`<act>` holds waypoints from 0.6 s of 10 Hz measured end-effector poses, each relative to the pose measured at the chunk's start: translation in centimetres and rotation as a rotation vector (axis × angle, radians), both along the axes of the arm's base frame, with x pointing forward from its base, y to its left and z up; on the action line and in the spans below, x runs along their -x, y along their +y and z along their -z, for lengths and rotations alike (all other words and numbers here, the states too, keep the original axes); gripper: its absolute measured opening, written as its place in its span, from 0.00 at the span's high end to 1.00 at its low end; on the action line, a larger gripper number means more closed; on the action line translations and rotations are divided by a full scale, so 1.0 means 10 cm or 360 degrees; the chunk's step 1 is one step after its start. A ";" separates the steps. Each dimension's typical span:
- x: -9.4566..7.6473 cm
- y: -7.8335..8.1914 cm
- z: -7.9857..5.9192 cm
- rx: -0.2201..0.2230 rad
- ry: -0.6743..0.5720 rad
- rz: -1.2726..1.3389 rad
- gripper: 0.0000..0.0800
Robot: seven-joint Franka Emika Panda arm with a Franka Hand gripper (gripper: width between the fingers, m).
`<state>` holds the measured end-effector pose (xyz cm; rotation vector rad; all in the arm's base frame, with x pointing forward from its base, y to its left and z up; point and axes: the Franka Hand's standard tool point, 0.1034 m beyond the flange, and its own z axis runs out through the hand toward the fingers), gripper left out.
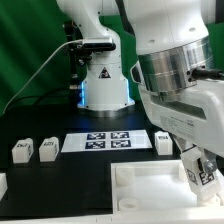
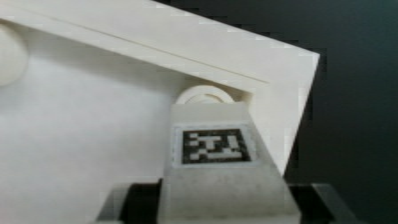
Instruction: Assemble one leg
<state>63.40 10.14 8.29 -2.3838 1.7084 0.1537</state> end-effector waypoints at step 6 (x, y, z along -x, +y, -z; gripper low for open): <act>0.00 0.00 0.00 0.0000 0.0000 0.0000 0.63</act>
Offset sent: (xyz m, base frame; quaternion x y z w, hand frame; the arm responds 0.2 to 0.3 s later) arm -0.0044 0.0261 -0.0035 0.0311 0.0289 0.2170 0.9752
